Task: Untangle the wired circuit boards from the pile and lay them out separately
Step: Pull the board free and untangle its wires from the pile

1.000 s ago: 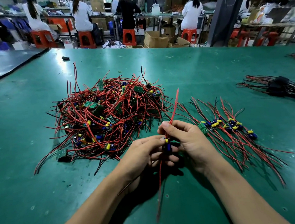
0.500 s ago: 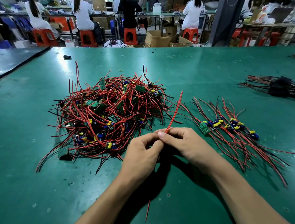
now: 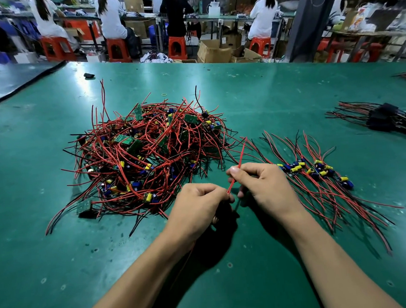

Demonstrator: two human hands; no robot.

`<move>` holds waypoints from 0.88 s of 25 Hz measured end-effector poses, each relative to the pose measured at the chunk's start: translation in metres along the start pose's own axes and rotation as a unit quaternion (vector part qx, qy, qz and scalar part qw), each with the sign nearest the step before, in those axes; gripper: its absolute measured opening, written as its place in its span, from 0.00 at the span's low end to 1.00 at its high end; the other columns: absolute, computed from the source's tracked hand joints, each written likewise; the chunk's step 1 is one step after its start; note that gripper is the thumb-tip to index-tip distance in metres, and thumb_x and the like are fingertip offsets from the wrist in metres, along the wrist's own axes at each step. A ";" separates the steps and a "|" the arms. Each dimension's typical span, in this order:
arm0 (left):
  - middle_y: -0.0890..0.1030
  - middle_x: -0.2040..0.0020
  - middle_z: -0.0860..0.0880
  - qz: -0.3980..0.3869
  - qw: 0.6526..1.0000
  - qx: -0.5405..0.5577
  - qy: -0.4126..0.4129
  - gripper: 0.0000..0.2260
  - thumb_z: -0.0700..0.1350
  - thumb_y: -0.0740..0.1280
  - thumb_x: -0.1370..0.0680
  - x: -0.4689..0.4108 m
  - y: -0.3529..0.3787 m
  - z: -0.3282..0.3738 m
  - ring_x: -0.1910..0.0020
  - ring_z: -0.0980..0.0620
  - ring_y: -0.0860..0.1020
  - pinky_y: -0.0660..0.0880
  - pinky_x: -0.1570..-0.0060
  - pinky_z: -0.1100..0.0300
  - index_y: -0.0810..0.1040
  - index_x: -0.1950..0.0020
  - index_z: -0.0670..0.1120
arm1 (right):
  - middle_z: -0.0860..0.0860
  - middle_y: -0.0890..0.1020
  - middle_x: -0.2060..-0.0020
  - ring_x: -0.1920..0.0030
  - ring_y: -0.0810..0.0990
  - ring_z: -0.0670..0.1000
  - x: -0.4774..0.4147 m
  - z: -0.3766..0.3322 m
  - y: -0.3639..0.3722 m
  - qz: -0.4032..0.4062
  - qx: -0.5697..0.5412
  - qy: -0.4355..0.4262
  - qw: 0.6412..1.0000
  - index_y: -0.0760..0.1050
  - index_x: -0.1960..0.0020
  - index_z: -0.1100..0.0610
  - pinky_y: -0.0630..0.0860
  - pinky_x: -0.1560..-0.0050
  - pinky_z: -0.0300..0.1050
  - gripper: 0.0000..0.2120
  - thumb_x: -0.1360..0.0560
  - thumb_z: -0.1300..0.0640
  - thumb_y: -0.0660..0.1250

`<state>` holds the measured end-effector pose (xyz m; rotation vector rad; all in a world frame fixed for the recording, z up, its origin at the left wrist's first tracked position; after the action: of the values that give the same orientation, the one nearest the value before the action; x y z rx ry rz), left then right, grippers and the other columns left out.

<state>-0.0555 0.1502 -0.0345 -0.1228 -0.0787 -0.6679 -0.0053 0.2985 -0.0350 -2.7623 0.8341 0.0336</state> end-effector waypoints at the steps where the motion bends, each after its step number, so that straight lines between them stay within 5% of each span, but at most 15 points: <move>1: 0.81 0.68 0.45 -0.009 1.000 -0.005 -0.003 0.08 0.39 0.68 0.26 0.000 0.001 0.000 0.71 0.51 0.75 0.71 0.71 0.63 0.85 0.62 0.40 | 0.52 0.82 0.71 0.75 0.77 0.47 -0.001 0.002 -0.004 0.024 -0.008 0.003 1.000 0.84 0.56 0.59 0.73 0.71 0.40 0.08 0.22 0.55 0.71; 9: 0.81 0.69 0.42 -0.087 0.995 0.033 -0.029 0.09 0.38 0.66 0.25 0.002 0.006 -0.002 0.75 0.47 0.76 0.70 0.75 0.65 0.84 0.61 0.37 | 0.49 0.84 0.67 0.74 0.77 0.47 -0.008 0.006 -0.030 0.178 -0.041 -0.039 0.982 0.84 0.58 0.52 0.72 0.69 0.43 0.05 0.23 0.55 0.73; 15: 0.81 0.69 0.43 -0.092 0.994 0.040 -0.037 0.10 0.37 0.65 0.24 0.001 0.003 -0.005 0.74 0.46 0.78 0.71 0.75 0.64 0.84 0.62 0.41 | 0.47 0.83 0.67 0.75 0.76 0.46 -0.007 0.010 -0.043 0.209 -0.117 -0.034 0.970 0.83 0.58 0.53 0.72 0.72 0.38 0.03 0.25 0.57 0.75; 17: 0.82 0.68 0.43 -0.066 0.996 0.062 -0.025 0.08 0.37 0.67 0.23 0.001 0.000 -0.007 0.72 0.46 0.80 0.74 0.73 0.63 0.83 0.61 0.39 | 0.49 0.83 0.65 0.73 0.76 0.46 -0.006 0.013 -0.036 0.150 -0.175 0.029 0.973 0.83 0.57 0.54 0.72 0.73 0.38 0.04 0.27 0.55 0.77; 19: 0.82 0.66 0.41 -0.037 0.994 0.098 -0.014 0.08 0.38 0.68 0.22 0.001 -0.003 -0.007 0.71 0.46 0.81 0.76 0.72 0.60 0.83 0.59 0.38 | 0.53 0.84 0.60 0.72 0.78 0.47 0.002 0.013 -0.007 0.000 -0.212 0.112 0.971 0.84 0.55 0.56 0.73 0.73 0.38 0.12 0.32 0.48 0.78; 22: 0.83 0.65 0.40 -0.036 0.994 0.104 0.007 0.10 0.39 0.65 0.20 0.003 -0.004 -0.003 0.71 0.47 0.80 0.77 0.72 0.60 0.85 0.58 0.40 | 0.58 0.81 0.66 0.73 0.77 0.50 0.024 0.003 0.037 -0.178 -0.142 0.111 0.967 0.83 0.52 0.60 0.72 0.74 0.38 0.17 0.26 0.45 0.73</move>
<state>-0.0557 0.1452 -0.0373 0.0865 -0.1386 -0.7283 -0.0058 0.2564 -0.0490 -3.1914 0.3910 -0.2468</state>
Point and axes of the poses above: each hand's wrist, its own x-axis away from the middle knuckle, its own y-axis out of the palm, z = x × y, the point moved 7 cm from there along -x, towards the middle knuckle
